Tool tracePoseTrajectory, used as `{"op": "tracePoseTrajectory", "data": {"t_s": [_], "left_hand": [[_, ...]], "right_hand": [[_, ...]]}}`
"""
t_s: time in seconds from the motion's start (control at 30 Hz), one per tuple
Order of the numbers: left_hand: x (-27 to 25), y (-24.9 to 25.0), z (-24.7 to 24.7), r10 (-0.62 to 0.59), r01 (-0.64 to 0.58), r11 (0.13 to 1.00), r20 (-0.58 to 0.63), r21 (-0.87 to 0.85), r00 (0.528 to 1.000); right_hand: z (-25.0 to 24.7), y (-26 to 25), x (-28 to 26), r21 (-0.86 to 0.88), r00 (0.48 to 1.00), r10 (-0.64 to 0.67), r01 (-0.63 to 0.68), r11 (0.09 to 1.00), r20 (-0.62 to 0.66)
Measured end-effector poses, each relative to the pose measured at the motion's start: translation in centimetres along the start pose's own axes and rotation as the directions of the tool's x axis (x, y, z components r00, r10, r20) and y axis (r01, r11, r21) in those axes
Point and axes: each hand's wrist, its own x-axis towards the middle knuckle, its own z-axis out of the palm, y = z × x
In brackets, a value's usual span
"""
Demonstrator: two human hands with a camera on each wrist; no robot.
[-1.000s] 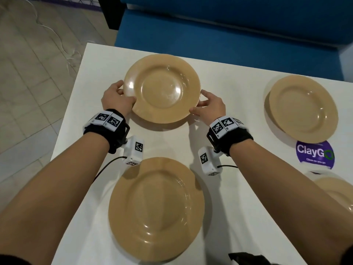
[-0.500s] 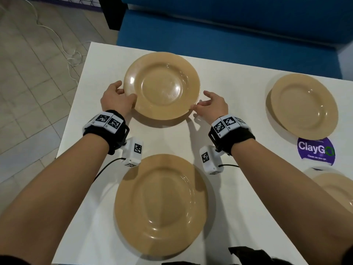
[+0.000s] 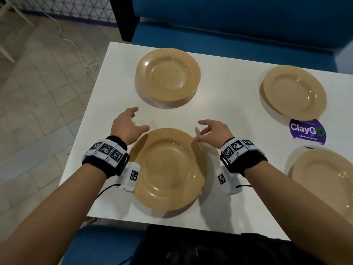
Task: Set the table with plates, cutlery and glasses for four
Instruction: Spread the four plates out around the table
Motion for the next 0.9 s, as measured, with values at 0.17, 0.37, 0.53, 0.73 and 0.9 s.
{"op": "tracePoseTrajectory", "data": {"t_s": [0.17, 0.37, 0.53, 0.73, 0.9], "left_hand": [[-2.6, -2.8, -0.4, 0.007, -0.011, 0.996, 0.042, 0.094, 0.999], [-4.1, -4.3, -0.8, 0.014, -0.021, 0.997, 0.083, 0.078, 0.996], [-4.2, -5.1, -1.3, 0.028, -0.034, 0.996, 0.082, 0.082, 0.996], [-4.1, -6.1, -2.3, 0.013, -0.021, 0.995, 0.087, 0.093, 0.996], [-4.2, -6.7, -2.9, 0.002, -0.011, 0.995, 0.082, 0.104, 0.997]], "right_hand": [[1.5, 0.4, -1.6, -0.068, 1.0, 0.027, -0.028, 0.997, -0.011], [3.0, -0.3, -3.2, -0.077, 0.991, 0.059, -0.069, 0.995, -0.122], [4.1, -0.4, -4.1, -0.062, 0.988, 0.065, -0.074, 0.995, -0.141], [5.4, -0.9, -4.7, -0.068, 0.994, 0.046, -0.053, 0.996, -0.101], [6.2, -1.1, -5.1, -0.075, 0.997, 0.009, -0.015, 0.997, -0.075]]}}
